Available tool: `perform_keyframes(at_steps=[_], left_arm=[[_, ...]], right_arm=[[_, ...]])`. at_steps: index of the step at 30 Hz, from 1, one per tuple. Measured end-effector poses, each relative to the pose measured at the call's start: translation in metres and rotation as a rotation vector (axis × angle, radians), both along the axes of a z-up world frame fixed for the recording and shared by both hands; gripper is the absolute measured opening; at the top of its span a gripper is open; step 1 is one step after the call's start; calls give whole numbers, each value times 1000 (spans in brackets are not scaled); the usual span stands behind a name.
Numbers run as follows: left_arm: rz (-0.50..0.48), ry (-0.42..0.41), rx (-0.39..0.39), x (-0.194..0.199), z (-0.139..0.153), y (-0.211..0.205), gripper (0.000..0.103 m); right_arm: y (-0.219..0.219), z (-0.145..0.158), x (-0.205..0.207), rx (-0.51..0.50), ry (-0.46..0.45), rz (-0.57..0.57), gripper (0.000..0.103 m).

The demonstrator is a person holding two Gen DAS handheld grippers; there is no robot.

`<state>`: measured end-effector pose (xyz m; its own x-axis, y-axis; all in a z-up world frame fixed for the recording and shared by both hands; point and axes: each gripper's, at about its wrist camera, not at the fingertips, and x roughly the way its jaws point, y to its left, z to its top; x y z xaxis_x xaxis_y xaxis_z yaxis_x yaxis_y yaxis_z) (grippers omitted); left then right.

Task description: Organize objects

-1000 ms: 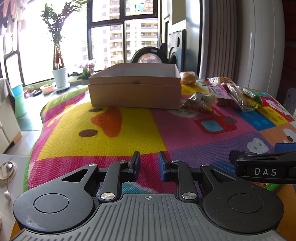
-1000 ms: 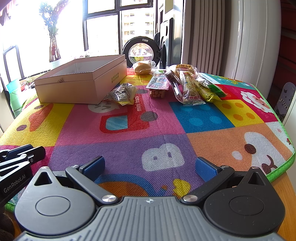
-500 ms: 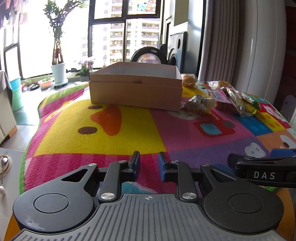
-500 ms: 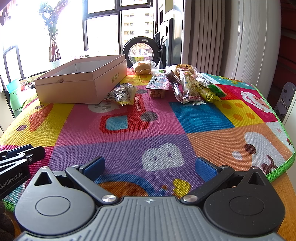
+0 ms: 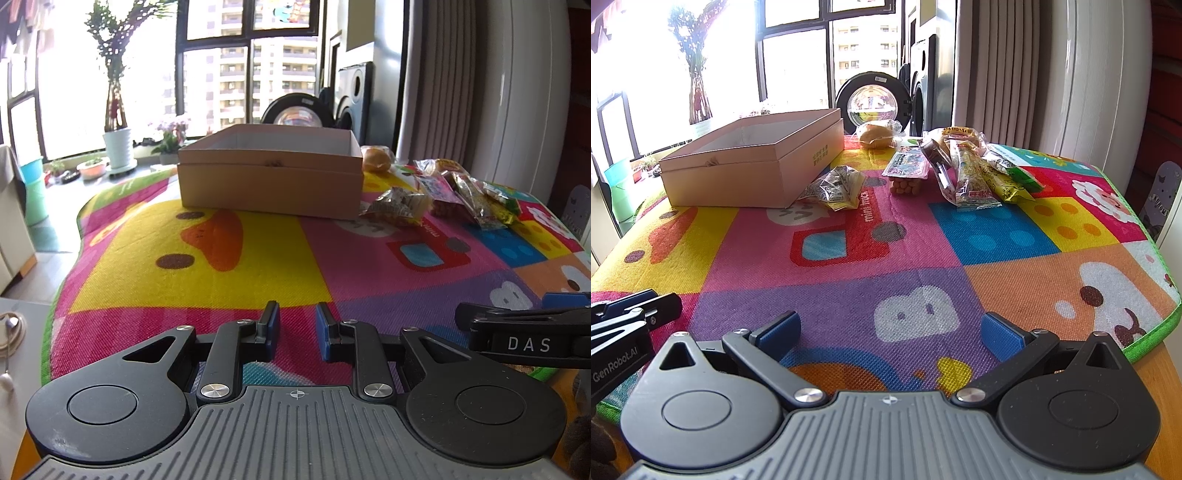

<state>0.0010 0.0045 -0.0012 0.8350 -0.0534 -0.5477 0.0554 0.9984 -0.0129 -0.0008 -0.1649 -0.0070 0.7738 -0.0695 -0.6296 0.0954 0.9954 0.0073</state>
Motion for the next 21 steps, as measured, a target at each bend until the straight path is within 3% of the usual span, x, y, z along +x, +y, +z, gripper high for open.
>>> perform_keyframes(at_steps=[3,9,14,17,19,21], left_arm=[[-12,11,33,1,2,-2,24],[17,104,16,12,21,-1,24],[-1,152,51,9,74,-1,24],[-2,219,58,8,110,0,24],[-2,265,14,9,133,5,24],[-19,273,-13,9,156,11,24]], right_arm=[[-2,4,6,8,66,19,103],[1,14,16,19,228,-19,103],[-6,24,48,47,450,53,103],[-14,36,54,129,539,70,103],[-17,56,49,161,547,79,103],[-14,90,39,126,486,79,103]])
